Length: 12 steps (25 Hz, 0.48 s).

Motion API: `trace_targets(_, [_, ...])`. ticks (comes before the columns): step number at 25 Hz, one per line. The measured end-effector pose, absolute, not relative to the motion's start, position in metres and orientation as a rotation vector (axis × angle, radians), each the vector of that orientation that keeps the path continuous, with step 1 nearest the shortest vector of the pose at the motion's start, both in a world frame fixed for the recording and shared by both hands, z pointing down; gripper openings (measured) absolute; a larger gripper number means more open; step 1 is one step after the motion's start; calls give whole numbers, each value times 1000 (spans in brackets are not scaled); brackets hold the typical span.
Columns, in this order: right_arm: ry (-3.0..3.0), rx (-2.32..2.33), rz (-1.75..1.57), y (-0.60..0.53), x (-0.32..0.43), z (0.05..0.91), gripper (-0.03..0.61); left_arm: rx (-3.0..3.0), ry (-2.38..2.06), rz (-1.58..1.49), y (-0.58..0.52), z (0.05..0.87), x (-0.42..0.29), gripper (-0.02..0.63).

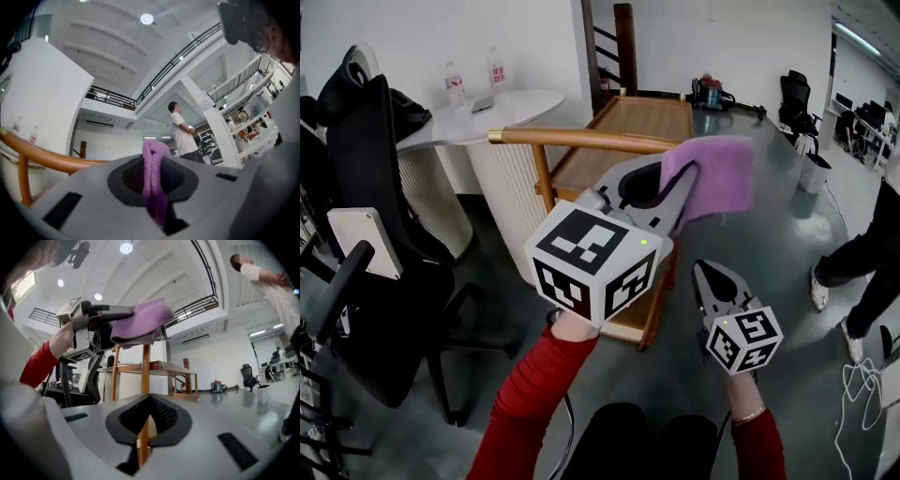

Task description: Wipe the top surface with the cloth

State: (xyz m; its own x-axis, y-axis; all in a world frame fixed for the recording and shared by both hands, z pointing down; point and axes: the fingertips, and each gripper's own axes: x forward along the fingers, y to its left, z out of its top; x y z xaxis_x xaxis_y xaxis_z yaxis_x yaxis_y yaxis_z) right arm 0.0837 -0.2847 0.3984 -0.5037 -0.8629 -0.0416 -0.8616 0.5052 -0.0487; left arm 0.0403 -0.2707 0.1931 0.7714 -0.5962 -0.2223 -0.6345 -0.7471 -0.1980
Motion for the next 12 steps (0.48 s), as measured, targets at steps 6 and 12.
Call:
trace_targets(6, [2680, -1510, -36, -291, 81, 400, 5, -2536, 1425, 300, -317, 194, -108, 48])
trace_targets(12, [2712, -1500, -40, -299, 73, 406, 5, -2340, 1847, 438, -332, 203, -246, 48])
